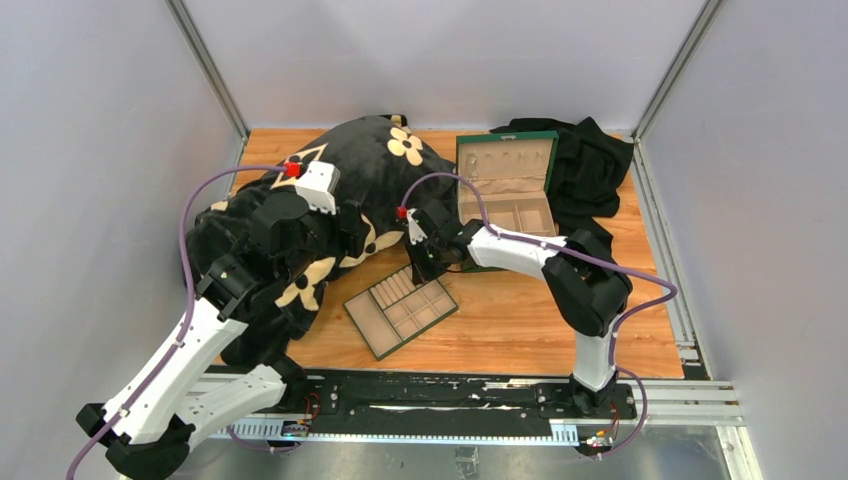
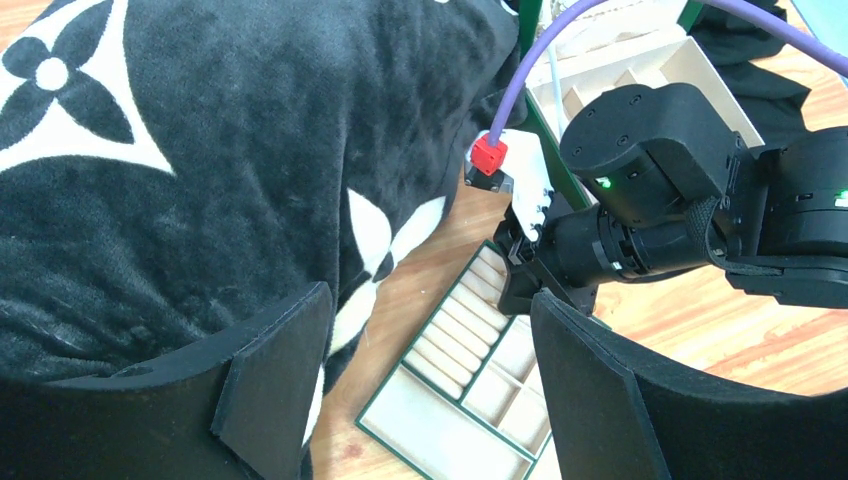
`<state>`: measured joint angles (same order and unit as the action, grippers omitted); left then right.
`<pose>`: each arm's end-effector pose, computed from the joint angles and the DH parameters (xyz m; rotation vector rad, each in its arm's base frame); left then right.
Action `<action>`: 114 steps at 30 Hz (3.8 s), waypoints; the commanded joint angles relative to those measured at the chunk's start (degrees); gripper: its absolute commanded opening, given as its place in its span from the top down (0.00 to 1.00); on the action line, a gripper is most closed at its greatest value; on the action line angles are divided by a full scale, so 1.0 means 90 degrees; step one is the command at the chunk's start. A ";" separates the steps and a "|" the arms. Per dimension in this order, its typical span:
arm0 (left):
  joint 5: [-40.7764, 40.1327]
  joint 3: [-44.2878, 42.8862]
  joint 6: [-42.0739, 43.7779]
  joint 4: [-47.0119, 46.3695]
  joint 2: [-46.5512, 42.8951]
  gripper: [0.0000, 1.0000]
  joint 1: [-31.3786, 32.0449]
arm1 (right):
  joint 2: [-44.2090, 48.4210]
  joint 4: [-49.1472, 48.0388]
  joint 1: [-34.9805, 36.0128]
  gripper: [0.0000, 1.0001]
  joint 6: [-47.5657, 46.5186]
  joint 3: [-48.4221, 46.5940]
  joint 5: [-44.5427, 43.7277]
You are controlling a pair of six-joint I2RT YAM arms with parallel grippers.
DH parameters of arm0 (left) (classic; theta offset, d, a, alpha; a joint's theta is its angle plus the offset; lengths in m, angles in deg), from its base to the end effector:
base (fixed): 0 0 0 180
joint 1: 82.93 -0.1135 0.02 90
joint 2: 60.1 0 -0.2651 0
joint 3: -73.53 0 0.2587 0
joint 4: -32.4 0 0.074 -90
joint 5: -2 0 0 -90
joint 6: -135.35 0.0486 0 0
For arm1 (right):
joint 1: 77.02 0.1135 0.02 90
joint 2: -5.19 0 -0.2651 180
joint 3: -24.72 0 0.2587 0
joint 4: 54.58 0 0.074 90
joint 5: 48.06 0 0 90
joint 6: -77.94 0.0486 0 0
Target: Organize the mixed jewelry
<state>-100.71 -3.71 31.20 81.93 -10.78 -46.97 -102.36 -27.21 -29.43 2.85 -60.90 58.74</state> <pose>0.1590 -0.1021 0.3910 0.2240 1.9428 -0.3644 0.2719 0.3185 0.1783 -0.8552 2.4182 0.8161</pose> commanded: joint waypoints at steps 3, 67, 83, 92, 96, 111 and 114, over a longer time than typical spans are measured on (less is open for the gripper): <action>-0.0092 0.0068 -0.0019 -0.0060 -0.0024 0.22 -0.0026 | -0.0207 0.0207 0.0063 1.00 -0.0085 -0.0103 -0.0166; -0.0048 -0.0007 0.0022 -0.0148 0.0086 0.22 -0.0031 | 0.0461 0.0236 0.0063 0.94 -0.0004 0.0292 -0.0885; 0.0021 0.0109 -0.0168 -0.0204 0.0070 0.22 -0.0031 | 0.2567 0.0838 -0.0260 0.68 0.0389 0.1481 -0.1784; 0.0468 0.0194 -0.0345 -0.0318 0.0480 0.22 0.0028 | 0.2615 0.1044 -0.0295 0.68 0.0887 0.2406 -0.2178; 0.0446 0.0138 -0.0380 -0.0324 0.0533 0.22 0.0112 | 0.2356 0.1012 -0.0296 0.66 0.1078 0.2234 -0.2317; 0.0387 0.0109 -0.0459 -0.0313 0.0442 0.22 0.0115 | 0.1435 0.0502 -0.0288 0.65 0.1406 0.1872 -0.2187; 0.0388 0.0100 -0.0444 -0.0303 0.0428 0.22 0.0115 | 0.1385 0.0407 -0.0288 0.66 0.1417 0.1878 -0.2145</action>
<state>-97.35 -2.12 27.53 80.14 -6.01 -46.14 -88.96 -22.67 -31.70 14.61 -42.84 39.20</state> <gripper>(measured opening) 0.783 0.346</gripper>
